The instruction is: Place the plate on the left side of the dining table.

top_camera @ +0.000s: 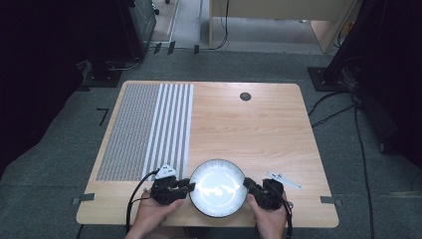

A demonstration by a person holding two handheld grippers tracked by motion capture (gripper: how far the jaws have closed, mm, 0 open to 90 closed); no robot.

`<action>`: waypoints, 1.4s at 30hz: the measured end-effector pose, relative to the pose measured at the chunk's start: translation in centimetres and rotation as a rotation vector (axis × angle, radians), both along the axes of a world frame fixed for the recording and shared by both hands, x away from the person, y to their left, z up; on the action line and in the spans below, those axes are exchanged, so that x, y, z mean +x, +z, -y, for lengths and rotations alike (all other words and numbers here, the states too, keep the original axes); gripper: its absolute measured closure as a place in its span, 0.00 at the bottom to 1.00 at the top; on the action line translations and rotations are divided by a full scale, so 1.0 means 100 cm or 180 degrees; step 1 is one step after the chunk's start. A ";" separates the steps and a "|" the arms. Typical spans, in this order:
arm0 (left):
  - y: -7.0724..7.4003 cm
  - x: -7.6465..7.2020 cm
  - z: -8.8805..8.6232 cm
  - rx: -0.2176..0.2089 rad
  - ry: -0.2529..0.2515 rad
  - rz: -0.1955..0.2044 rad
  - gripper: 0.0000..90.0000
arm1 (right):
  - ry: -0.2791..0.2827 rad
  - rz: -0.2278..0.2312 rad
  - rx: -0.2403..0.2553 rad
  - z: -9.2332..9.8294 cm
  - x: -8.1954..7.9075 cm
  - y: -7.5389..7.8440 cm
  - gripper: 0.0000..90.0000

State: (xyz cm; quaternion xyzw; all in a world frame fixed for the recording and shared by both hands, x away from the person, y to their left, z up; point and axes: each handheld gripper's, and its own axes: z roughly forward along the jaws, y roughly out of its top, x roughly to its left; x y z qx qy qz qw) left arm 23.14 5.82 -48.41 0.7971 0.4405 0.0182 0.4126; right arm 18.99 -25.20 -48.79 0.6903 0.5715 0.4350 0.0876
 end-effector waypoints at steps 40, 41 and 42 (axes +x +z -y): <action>0.008 0.002 -0.015 -0.0213 0.0424 0.0019 0.83 | 0.0396 -0.0056 0.0018 -0.036 0.003 -0.016 0.85; 0.008 0.002 -0.015 -0.0214 0.0426 0.0020 0.83 | 0.0378 -0.0067 0.0047 -0.037 0.002 -0.016 0.85; 0.008 0.002 -0.015 -0.0218 0.0427 0.0020 0.83 | 0.0356 -0.0079 0.0065 -0.037 0.002 -0.016 0.86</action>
